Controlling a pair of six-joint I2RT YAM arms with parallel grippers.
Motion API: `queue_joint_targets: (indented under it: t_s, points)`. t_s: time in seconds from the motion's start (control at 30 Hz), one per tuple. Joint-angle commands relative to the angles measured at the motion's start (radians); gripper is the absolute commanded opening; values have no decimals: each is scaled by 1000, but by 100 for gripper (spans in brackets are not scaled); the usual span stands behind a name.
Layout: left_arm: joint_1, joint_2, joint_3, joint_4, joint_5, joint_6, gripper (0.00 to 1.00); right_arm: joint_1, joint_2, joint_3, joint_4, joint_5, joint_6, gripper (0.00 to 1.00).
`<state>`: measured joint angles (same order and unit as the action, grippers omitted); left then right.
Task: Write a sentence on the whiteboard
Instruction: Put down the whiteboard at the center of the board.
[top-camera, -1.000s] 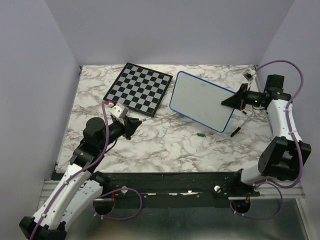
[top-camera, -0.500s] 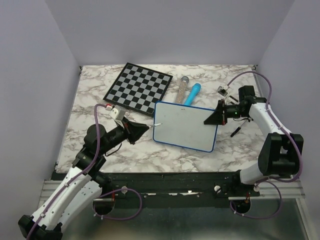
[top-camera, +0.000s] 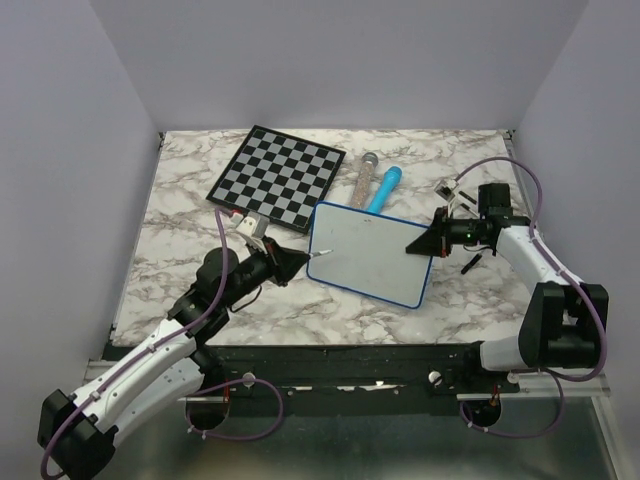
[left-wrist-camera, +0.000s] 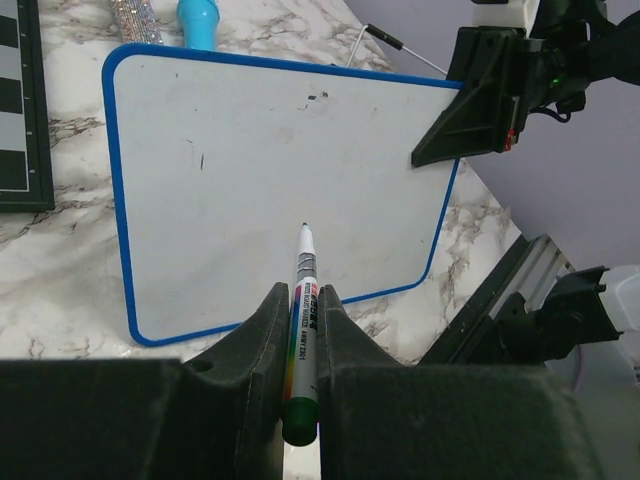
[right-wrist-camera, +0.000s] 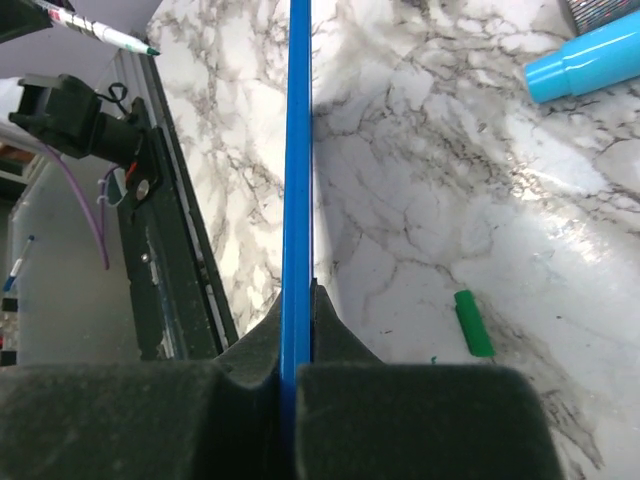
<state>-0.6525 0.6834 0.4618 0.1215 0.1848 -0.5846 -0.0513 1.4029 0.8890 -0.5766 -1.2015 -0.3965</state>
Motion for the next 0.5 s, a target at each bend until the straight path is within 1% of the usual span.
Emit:
queue_joint_targets:
  t_s: [0.0, 0.1, 0.47]
  points:
    - [-10, 7, -20, 63, -99, -23, 0, 1, -5, 5, 118, 51, 61, 1]
    - [-12, 5, -34, 66, -108, -29, 0, 1, 2, 10, 113, 43, 64, 1]
    - [-10, 42, -69, 168, -108, -61, 0, 1, 18, 19, 98, 8, 58, 1]
